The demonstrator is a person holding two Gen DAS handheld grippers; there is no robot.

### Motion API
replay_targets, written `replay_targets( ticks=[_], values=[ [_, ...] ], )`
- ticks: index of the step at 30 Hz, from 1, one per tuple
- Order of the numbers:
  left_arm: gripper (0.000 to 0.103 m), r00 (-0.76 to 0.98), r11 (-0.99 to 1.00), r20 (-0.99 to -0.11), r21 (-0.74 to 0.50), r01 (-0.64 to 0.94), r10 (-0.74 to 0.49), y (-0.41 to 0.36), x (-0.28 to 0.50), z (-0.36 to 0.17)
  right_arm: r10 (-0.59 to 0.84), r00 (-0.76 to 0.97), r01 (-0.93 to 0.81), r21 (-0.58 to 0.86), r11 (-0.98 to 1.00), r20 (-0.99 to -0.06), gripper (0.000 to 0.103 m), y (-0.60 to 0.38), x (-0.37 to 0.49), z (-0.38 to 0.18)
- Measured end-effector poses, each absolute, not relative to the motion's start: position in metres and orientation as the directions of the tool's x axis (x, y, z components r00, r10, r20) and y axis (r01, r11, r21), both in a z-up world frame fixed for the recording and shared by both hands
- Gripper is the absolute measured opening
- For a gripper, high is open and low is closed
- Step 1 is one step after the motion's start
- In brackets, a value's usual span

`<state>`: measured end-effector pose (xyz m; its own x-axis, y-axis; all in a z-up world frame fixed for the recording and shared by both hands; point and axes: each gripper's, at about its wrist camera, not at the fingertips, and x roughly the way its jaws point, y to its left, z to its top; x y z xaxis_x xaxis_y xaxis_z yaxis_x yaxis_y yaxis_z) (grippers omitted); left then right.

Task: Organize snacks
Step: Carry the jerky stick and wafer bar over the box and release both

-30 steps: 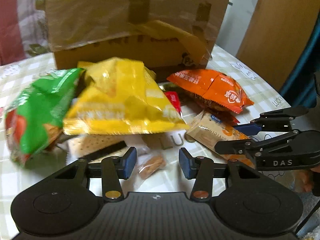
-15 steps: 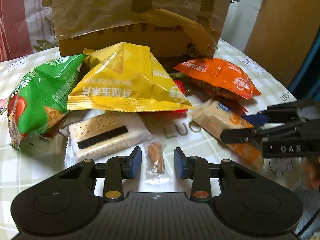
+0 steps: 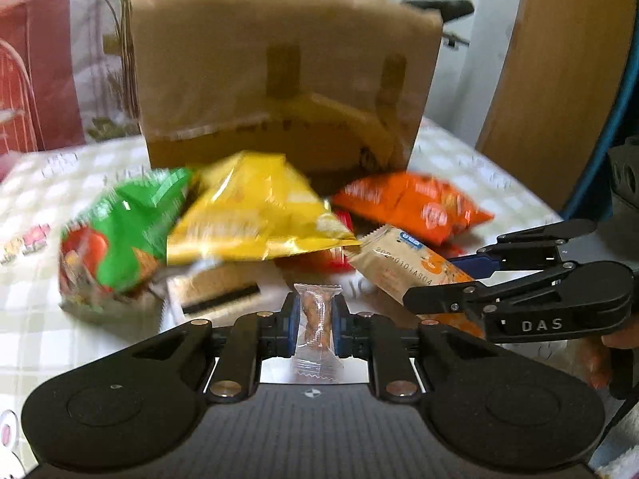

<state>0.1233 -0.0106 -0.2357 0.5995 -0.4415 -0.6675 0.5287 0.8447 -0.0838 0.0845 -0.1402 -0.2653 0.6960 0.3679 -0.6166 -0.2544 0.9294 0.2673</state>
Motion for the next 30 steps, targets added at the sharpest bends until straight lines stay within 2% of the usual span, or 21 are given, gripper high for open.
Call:
replay_targets(
  ticks=[6,12,20,24,30],
  values=[
    [0.018,0.687,0.853,-0.563,-0.061,0.519,-0.459,-0.007,0.125,-0.194,0.385,0.787,-0.275,0.284,0.919,-0.483,0.038,-0.150,0.078,-0.232],
    [0.018,0.759,0.861,-0.457,-0.028,0.508,-0.463,-0.011,0.140,-0.146,0.315,0.877,-0.236,0.245,0.940,-0.364,0.038,-0.172,0.088,-0.188],
    [0.018,0.824,0.882,-0.345,-0.021,0.472,-0.449,-0.023,0.202,-0.080,0.230,0.944,-0.177,0.223,0.959,-0.237,0.038,-0.213,0.142,-0.103],
    [0.018,0.833,0.894,-0.342,-0.049,0.446,-0.434,-0.030,0.242,-0.060,0.188,0.949,-0.147,0.170,0.974,-0.254,0.039,-0.228,0.188,-0.084],
    [0.018,0.817,0.908,-0.414,-0.068,0.413,-0.402,-0.045,0.315,-0.062,0.136,0.912,-0.117,0.072,0.991,-0.386,0.038,-0.225,0.260,-0.098]
  ],
)
